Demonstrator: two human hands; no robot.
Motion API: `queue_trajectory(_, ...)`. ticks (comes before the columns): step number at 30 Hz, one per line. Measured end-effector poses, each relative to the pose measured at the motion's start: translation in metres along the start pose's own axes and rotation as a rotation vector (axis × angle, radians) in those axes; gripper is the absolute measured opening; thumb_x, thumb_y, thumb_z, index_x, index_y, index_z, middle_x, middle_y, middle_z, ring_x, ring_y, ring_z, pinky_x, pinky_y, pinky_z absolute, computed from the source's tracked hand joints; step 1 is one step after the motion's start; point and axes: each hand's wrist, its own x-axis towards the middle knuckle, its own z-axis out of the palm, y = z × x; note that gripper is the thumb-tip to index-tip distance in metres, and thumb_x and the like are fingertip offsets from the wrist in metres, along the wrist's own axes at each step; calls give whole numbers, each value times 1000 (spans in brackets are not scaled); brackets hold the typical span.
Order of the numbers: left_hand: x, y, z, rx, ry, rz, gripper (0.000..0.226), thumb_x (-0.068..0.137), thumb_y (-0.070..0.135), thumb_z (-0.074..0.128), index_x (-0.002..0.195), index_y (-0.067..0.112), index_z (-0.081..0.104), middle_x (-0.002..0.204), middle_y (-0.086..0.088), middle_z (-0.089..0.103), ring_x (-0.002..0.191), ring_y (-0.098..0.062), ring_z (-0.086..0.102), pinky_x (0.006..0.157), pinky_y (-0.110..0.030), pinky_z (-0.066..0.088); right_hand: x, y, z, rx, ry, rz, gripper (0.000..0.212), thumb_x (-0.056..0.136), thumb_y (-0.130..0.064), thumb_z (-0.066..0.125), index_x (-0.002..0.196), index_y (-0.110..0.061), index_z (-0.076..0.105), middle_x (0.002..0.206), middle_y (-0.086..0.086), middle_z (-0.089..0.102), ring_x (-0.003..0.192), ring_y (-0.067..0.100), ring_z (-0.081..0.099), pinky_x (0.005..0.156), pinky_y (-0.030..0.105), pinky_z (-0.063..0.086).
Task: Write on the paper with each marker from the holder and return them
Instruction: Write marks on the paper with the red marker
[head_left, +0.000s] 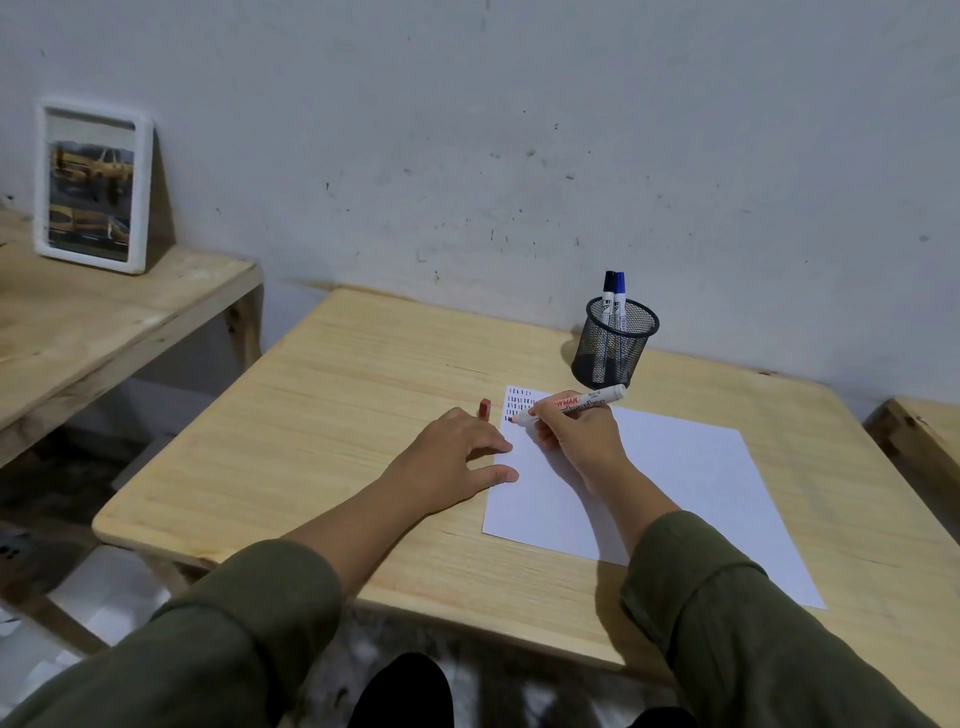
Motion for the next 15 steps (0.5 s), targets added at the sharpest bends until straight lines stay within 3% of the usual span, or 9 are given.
queue_trajectory(5,1,-2,1,-14,36,29,38,75,44,69,106,23,66,110,11,63,102,-4,45,93,-23,39,-1,-2,0,300,35,48,6,84,-5,62,80,0,63,59,9,56,47,13,51,52,24,47)
queue_trajectory(7,2,-4,1,-62,200,20,31,76,35,70,103,21,62,108,8,57,97,-2,47,88,-18,39,-2,-5,0,429,31,88,5,85,-2,60,82,2,61,56,10,56,43,13,51,47,23,46)
queue_trajectory(9,5,-6,-1,-81,359,-13,32,79,23,68,110,21,59,112,4,54,101,-10,52,89,-20,41,-1,-6,-1,498,26,112,6,85,0,59,79,1,60,56,9,55,42,13,50,42,21,44)
queue_trajectory(12,15,-11,-3,-57,293,-89,46,84,15,61,128,25,51,128,0,51,119,-18,47,100,-24,37,-1,-7,-4,554,21,126,5,83,2,59,79,1,61,58,9,54,43,13,50,40,21,41)
queue_trajectory(15,26,-10,-2,-36,187,-146,39,88,14,56,126,24,55,129,0,55,123,-20,45,98,-21,29,-4,-10,-8,557,19,113,3,83,2,60,81,2,62,58,9,54,42,11,50,39,20,42)
